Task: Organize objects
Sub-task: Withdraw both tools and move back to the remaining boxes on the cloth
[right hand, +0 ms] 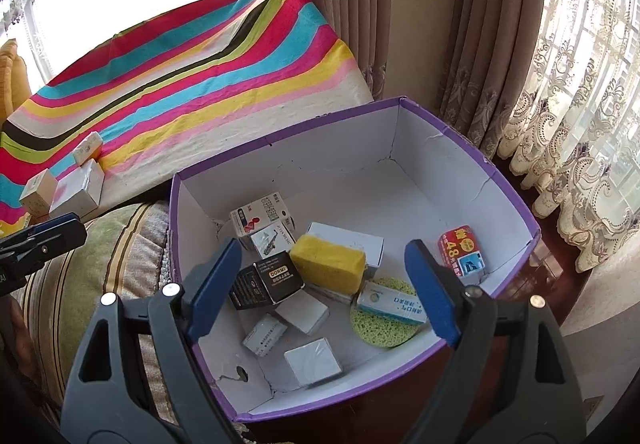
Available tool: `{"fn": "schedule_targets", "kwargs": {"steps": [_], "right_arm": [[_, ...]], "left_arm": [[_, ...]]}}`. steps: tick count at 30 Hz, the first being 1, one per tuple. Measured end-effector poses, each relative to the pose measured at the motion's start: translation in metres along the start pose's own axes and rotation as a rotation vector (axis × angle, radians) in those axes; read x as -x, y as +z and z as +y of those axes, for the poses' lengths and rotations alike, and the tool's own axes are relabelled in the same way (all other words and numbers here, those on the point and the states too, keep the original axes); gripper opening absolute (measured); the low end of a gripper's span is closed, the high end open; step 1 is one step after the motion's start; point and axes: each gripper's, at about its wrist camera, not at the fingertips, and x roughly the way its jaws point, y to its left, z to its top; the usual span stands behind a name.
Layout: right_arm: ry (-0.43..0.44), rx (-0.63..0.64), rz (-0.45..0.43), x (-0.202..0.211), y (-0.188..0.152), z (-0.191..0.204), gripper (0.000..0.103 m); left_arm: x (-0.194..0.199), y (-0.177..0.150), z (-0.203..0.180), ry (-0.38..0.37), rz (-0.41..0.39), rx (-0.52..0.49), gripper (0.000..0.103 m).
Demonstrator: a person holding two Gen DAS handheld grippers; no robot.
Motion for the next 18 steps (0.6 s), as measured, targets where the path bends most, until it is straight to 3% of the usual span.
{"fn": "schedule_targets", "kwargs": {"steps": [8, 18], "right_arm": [[0.051, 0.044, 0.013, -0.005, -0.003, 0.034, 0.088], [0.1, 0.128, 0.015, -0.002, -0.002, 0.079, 0.088]], "left_arm": [[0.027, -0.015, 0.044, 0.013, -0.045, 0.106, 0.063], [0.066, -0.034, 0.085, 0.114, -0.138, 0.194, 0.068]]}}
